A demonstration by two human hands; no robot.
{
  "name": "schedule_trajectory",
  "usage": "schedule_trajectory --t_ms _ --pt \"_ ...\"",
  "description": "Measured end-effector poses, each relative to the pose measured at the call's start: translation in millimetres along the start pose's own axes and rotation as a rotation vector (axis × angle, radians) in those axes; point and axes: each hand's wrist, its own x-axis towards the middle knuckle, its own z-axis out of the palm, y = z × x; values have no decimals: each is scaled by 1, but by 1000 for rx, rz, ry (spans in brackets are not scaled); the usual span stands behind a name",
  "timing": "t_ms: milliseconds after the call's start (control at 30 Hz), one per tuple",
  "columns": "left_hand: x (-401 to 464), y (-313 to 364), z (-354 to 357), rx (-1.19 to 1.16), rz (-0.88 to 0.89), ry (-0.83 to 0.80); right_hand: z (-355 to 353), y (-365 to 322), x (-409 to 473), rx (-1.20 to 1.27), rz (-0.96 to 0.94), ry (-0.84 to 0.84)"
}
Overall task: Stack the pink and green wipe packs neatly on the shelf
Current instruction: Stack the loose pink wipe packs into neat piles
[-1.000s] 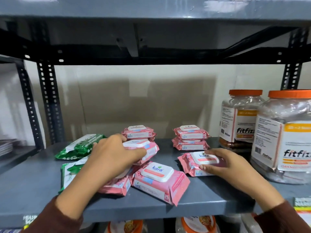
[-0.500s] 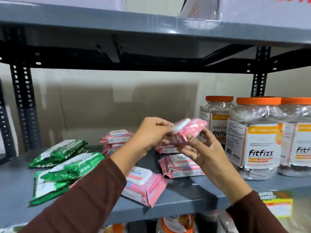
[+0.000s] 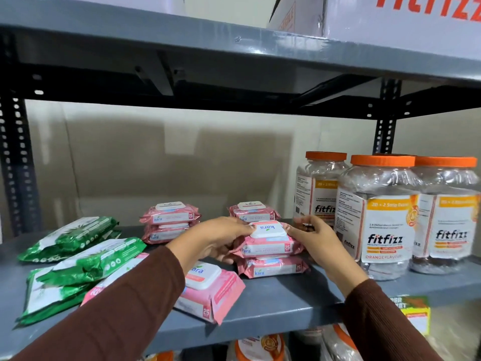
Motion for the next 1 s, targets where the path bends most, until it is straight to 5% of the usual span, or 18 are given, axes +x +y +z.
schedule_trajectory --t_ms 67,200,300,533,633,833,1000 --pt "1 1 -3 101 16 40 1 1 -1 -62 -28 -21" --pt "7 0 -4 161 54 85 4 -1 -17 -304 -373 249" --pt "9 0 -2 138 86 127 17 -4 -42 -316 -386 47" --pt "8 9 -7 186 148 238 18 -3 -49 -814 -308 -6" --pt "15 8 -16 136 184 219 16 -2 -40 -798 -367 2" --pt "20 -2 -16 -36 96 -4 -11 3 -11 -527 -287 -275" --pt "13 2 -14 -5 30 -85 -17 11 4 -522 -337 -269"
